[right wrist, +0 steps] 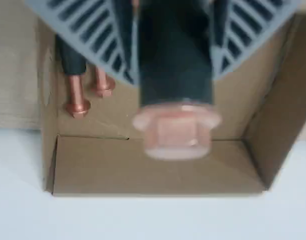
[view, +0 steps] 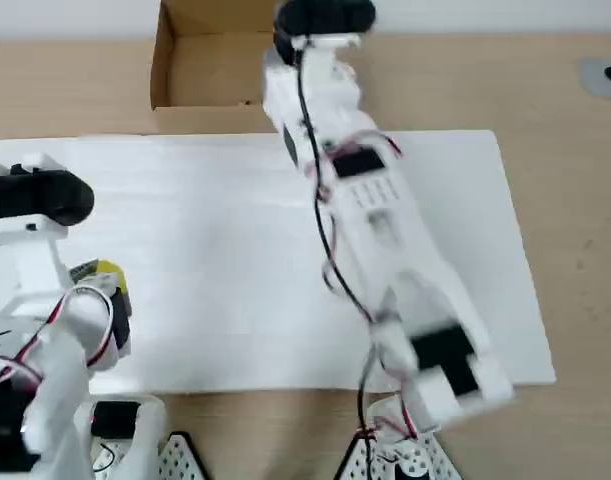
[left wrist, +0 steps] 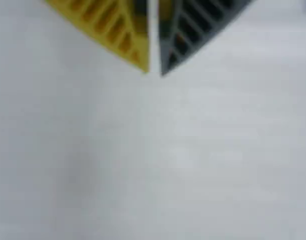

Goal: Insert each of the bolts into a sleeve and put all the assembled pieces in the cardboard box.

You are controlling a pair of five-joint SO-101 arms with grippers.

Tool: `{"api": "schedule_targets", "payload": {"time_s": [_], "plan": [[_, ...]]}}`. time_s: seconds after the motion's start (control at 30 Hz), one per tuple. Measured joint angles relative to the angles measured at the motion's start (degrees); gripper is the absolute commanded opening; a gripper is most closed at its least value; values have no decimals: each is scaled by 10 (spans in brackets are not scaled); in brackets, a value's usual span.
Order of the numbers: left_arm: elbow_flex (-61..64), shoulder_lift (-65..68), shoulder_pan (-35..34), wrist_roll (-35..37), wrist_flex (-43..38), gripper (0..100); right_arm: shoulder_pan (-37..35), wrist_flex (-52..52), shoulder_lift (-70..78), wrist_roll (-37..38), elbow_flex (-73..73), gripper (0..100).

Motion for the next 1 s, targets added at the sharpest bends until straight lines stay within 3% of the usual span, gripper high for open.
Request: {"api": "schedule_targets", "payload": {"time_s": [0.17,0.4,0.6,0.8,1.0], "plan": [[18,0,-47,-34,0,10,1,7,220,0,-215,9],[28,-1,-77,-93,0,10,1,111,487,0,-546,12],[40,0,-81,-97,0,12,4,212,677,67,-789,13],[32,0,-81,-97,0,12,5,243,766,138,-908,30],[32,0,-81,-97,0,12,10,245,778,150,-932,221]]}}
